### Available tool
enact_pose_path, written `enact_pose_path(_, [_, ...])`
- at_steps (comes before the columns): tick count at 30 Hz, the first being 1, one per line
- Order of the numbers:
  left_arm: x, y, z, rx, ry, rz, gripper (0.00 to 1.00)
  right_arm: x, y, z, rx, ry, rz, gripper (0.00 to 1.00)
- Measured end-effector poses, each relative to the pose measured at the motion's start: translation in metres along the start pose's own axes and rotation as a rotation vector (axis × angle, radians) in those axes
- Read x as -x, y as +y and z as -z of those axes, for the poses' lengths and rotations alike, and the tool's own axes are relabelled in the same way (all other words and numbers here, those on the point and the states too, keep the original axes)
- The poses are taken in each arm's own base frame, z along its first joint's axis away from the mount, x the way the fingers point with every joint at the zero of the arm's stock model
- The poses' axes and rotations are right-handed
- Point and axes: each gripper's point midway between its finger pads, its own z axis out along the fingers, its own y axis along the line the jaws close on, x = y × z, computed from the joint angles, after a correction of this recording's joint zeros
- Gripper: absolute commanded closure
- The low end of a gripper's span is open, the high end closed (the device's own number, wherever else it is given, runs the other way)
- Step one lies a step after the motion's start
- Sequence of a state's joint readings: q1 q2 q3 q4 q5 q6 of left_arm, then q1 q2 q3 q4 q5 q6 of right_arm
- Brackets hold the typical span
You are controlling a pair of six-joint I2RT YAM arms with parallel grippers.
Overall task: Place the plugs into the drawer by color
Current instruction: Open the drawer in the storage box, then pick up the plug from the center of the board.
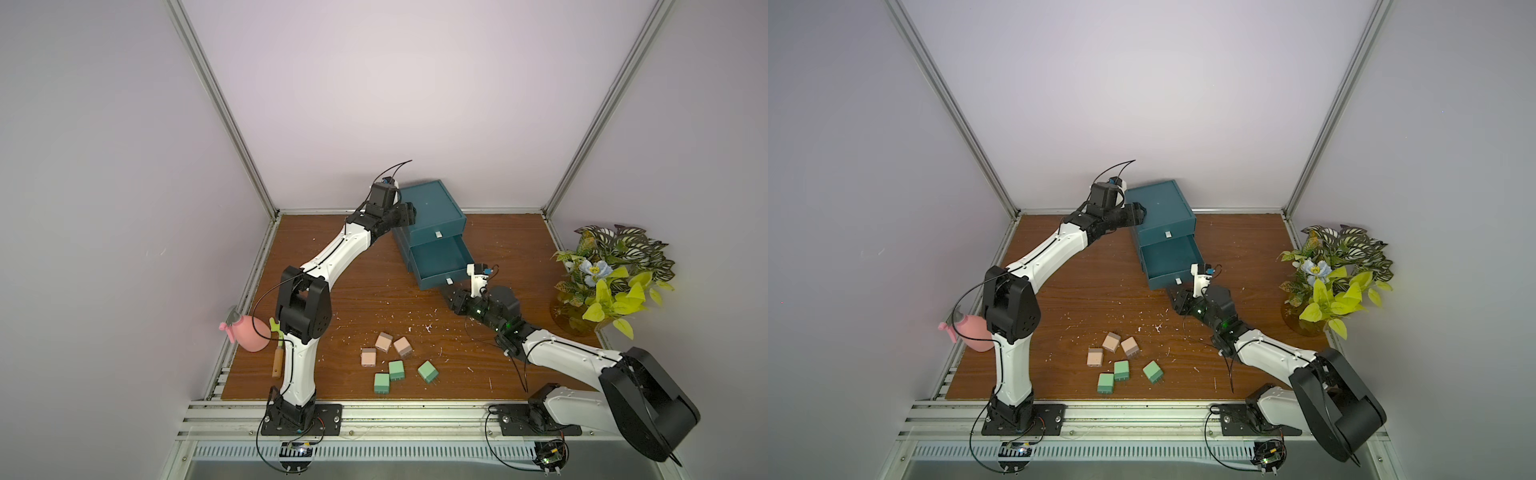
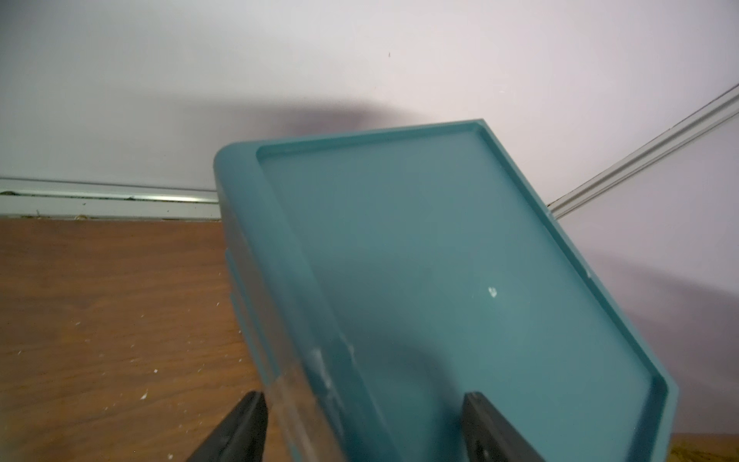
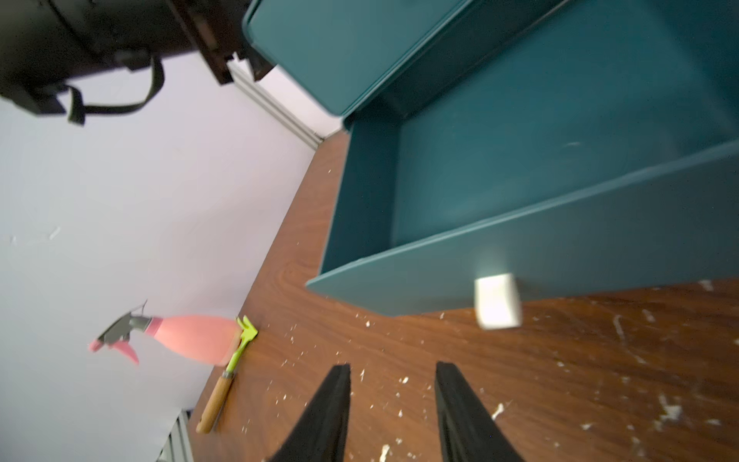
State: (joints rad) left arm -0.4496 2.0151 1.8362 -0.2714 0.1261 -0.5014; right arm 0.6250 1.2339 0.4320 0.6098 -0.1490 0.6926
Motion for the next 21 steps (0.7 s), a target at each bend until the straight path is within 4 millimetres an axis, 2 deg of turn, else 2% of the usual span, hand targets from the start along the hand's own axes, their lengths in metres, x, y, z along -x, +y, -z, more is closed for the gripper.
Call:
enact_pose_path(7, [-0.016,0.006,0.038,0.022,0.008,-0.006,0.26,-0.048,0.05,-0.009,0.014,0.146,0.234,0.58])
enact_pose_path(12, [-0.028,0.015,0.052,0.055,0.021,-0.021,0.25,-0.087,0.072,-0.03,0.014,0.277,0.425,0.54])
enact_pose_path(16, [-0.037,0.022,0.053,0.076,0.043,-0.028,0.25,-0.112,0.08,-0.045,-0.011,0.381,0.522,0.48])
enact_pose_path(19, [-0.041,0.025,0.053,0.09,0.054,-0.035,0.24,-0.126,0.077,-0.05,-0.046,0.456,0.549,0.41])
enact_pose_path(21, [-0.043,0.027,0.053,0.095,0.058,-0.037,0.24,-0.133,0.071,-0.052,-0.089,0.507,0.549,0.4])
